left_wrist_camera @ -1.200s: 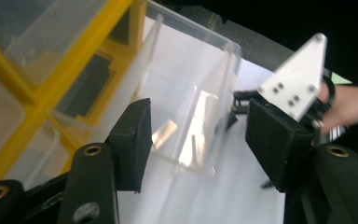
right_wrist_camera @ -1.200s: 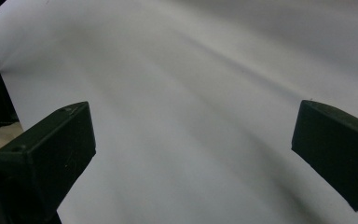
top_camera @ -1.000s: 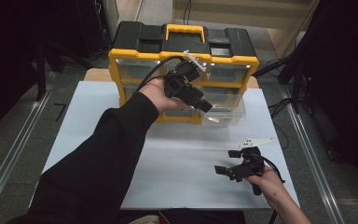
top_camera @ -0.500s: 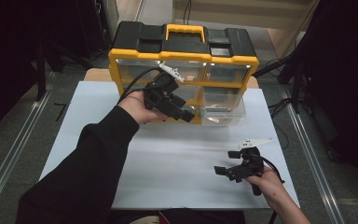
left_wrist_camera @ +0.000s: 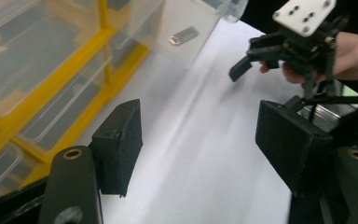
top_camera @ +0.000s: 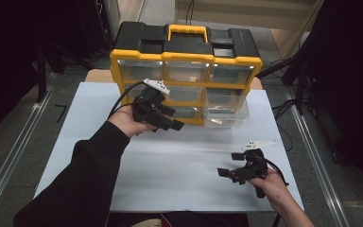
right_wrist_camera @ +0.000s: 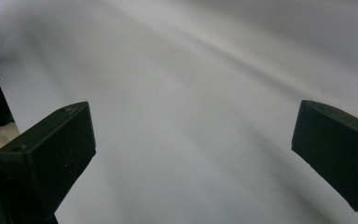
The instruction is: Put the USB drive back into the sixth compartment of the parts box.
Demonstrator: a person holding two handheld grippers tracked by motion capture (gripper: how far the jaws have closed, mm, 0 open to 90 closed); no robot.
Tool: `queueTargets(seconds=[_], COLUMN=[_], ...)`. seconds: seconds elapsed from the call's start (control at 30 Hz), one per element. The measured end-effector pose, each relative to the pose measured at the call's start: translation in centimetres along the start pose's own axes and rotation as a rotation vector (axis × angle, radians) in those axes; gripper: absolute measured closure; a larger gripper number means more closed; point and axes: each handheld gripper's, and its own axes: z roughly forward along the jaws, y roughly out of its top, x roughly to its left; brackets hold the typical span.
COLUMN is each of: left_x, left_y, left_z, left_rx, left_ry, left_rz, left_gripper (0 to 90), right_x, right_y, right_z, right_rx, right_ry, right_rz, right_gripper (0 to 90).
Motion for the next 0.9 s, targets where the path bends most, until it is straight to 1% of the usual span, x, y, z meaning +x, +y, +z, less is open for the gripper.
queueTargets(seconds=[0.07, 0.13, 0.17, 0.2, 0.27, 0.33, 0.47, 0.6, 0.67, 0.73, 0.77, 0.8, 0.9], left_x=[0.1, 0.3, 0.3, 0.4, 0.5, 0.7, 0.9, 1.2, 1.1, 1.0, 0.9, 0.8, 0.7], left_y=[-0.7, -1.5, -1.9, -2.3, -3.0, -3.8, -5.0, -6.0, -6.6, -7.2, -7.6, -7.9, -8.7], left_z=[0.2, 0.5, 0.7, 0.8, 1.2, 1.5, 1.9, 2.1, 2.3, 2.6, 2.8, 2.9, 3.1], left_rx=[-0.01, -0.001, -0.004, 0.002, -0.005, -0.008, -0.026, -0.03, -0.033, -0.034, -0.042, -0.048, -0.052], left_ry=[0.012, 0.019, 0.019, 0.018, 0.015, 0.017, 0.023, 0.023, 0.019, 0.025, 0.033, 0.03, 0.043], left_rz=[-0.012, -0.02, -0.033, -0.034, -0.044, -0.038, -0.064, -0.084, -0.083, -0.08, -0.074, -0.067, -0.065], left_gripper=[28.4, 28.4, 28.4, 28.4, 28.4, 28.4, 28.3, 28.3, 28.3, 28.3, 27.8, 26.9, 26.9], right_x=[0.0, 0.0, -0.1, -0.1, -0.1, -0.1, -0.1, -0.1, -0.1, -0.1, 0.0, 0.0, 0.0], right_y=[0.0, 0.0, 0.0, 0.0, 0.0, 0.0, 0.1, 0.0, 0.0, 0.1, 0.1, 0.1, 0.1], right_z=[0.0, 0.0, 0.0, 0.0, 0.0, 0.1, 0.1, 0.1, 0.1, 0.1, 0.1, 0.1, 0.1], right_rx=[-0.002, -0.002, -0.002, -0.001, 0.001, 0.002, 0.001, 0.003, 0.003, 0.003, 0.004, 0.003, 0.004], right_ry=[-0.001, -0.002, -0.002, -0.003, -0.003, -0.003, -0.002, -0.005, -0.005, -0.003, -0.003, -0.004, -0.003], right_rz=[0.0, -0.001, -0.001, 0.0, 0.002, 0.002, 0.002, 0.001, 0.0, -0.003, -0.005, -0.004, -0.006], right_gripper=[0.0, 0.0, 0.0, 0.0, 0.0, 0.0, 0.0, 0.0, 0.0, 0.0, 0.0, 0.0, 0.0])
